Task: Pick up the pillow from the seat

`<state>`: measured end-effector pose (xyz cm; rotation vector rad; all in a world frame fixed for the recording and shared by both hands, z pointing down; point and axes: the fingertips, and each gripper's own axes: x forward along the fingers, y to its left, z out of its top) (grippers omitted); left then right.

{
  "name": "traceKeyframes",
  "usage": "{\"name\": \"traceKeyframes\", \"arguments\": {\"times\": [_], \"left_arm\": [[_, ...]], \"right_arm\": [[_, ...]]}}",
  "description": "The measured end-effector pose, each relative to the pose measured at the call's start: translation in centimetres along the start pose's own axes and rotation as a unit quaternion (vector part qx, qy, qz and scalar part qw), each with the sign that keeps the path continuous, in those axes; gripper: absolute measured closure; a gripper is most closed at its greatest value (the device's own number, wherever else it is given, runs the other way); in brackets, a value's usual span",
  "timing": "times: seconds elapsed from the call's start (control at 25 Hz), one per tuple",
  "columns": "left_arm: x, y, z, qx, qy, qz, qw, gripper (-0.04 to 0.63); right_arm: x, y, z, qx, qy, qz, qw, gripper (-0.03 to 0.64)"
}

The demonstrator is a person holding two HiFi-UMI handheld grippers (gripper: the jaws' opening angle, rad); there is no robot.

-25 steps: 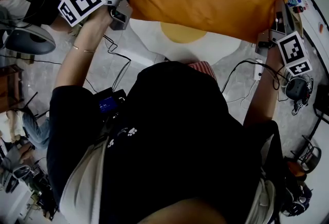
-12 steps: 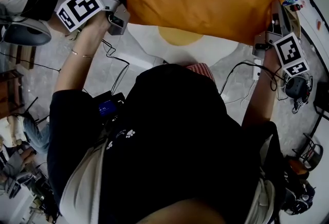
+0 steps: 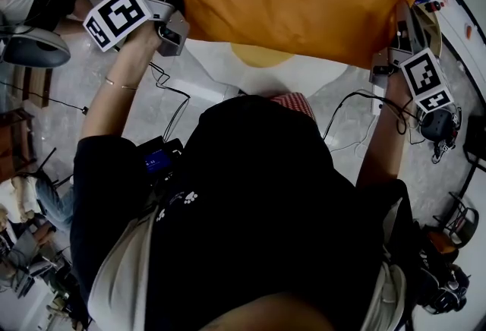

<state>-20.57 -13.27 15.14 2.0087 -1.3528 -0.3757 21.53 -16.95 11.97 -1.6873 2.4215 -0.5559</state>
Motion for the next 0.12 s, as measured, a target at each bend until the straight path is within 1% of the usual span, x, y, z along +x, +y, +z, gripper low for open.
{"name": "traceKeyframes", "arguments": {"times": [0.12], "left_arm": [[0.07, 0.39, -0.26, -0.002, 0.005, 0.003, 1.0, 0.58]], "right_arm": [[0.13, -0.14, -0.53, 0.004, 0.007, 0.0, 1.0, 0.568]]}}
